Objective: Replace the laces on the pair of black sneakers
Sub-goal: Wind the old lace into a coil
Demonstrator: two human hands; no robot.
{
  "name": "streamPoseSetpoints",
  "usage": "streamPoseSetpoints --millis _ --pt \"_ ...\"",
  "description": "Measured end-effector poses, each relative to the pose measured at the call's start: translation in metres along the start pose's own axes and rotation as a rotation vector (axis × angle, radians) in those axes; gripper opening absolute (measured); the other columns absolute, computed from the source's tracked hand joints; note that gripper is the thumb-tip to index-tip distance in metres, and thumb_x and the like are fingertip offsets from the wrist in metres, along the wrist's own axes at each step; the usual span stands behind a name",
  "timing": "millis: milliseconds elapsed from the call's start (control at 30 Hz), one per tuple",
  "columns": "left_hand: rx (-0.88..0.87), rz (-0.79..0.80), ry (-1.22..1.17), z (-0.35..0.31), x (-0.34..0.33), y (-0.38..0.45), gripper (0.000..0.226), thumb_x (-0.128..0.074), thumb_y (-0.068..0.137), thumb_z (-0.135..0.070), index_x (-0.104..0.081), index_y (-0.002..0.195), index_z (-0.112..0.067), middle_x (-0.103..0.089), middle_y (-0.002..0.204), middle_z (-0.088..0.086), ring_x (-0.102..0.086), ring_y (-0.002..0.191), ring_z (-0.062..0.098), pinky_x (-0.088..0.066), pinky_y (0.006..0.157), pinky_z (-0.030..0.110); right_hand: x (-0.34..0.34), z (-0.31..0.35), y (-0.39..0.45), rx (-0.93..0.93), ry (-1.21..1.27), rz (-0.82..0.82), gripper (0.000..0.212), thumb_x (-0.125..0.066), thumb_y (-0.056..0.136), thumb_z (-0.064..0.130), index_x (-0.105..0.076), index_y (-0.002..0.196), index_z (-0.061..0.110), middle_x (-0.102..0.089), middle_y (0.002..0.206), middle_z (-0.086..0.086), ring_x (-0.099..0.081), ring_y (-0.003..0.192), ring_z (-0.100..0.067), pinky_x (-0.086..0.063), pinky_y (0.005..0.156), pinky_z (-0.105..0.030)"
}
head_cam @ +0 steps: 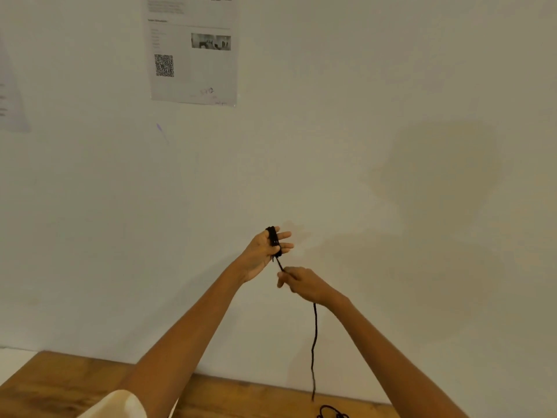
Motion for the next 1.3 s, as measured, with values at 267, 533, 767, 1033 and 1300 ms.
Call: streamPoseSetpoints --millis 267,533,767,1033,1300 --pt "0.099 0.289 0.218 0.005 -0.025 -0.018 0.067 -0.029 0.082 0.022 -0.035 0.141 -0.009 -0.050 0.137 0.006 -0.061 0.110 0.023 -0.049 0.095 0.028 0.086 0.028 0.014 0.151 0.087 -0.297 0.028 -0.058 0.092 0.038 -0.069 0.078 0.016 -0.061 0.066 0.002 -0.048 0.055 -0.004 -0.035 0.055 -0.015" --pt "0.105 0.377 -0.246 -0.024 -0.031 -0.023 0.041 -0.035 0.091 -0.013 -0.053 0.126 0.000 -0.065 0.116 0.016 -0.066 0.085 0.027 -0.053 0.078 0.033 0.069 -0.008 0.028 -0.036 0.145 -0.308 0.026 -0.044 0.099 0.019 -0.061 0.085 0.003 -0.056 0.076 -0.003 -0.054 0.076 -0.026 -0.036 0.068 -0.030" --pt "0.105 0.050 -0.396 0.001 -0.008 -0.003 0.041 -0.030 0.101 -0.022 -0.047 0.130 0.001 -0.050 0.136 0.020 -0.058 0.114 0.028 -0.047 0.098 0.036 0.008 -0.001 0.007 -0.024 0.013 -0.005 0.040 -0.034 0.103 0.035 -0.067 0.102 0.012 -0.055 0.084 0.005 -0.053 0.080 -0.014 -0.040 0.079 -0.030" --pt "0.217 0.260 0.015 0.020 -0.019 -0.017 0.064 -0.024 0.096 -0.052 -0.051 0.130 -0.005 -0.062 0.123 0.016 -0.061 0.106 0.030 -0.044 0.099 0.041 0.084 0.029 0.006 0.155 0.051 -0.203 0.028 -0.061 0.090 0.039 -0.063 0.081 0.012 -0.056 0.067 0.007 -0.046 0.058 -0.003 -0.036 0.057 -0.012" --pt "0.161 0.212 -0.501 -0.009 -0.022 -0.018 0.074 -0.031 0.090 -0.058 -0.057 0.126 0.001 -0.058 0.128 0.019 -0.062 0.108 0.035 -0.052 0.091 0.039 0.057 -0.018 0.020 -0.029 0.123 -0.268 0.029 -0.043 0.097 0.028 -0.061 0.085 0.010 -0.055 0.077 -0.002 -0.047 0.067 -0.014 -0.034 0.061 -0.024"
Point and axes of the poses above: each hand's wrist, its own y-axis towards the middle knuckle, its own x-axis out of the back of the hand, z = x × y, the point moved 5 cm from there along y, towards the middle knuckle
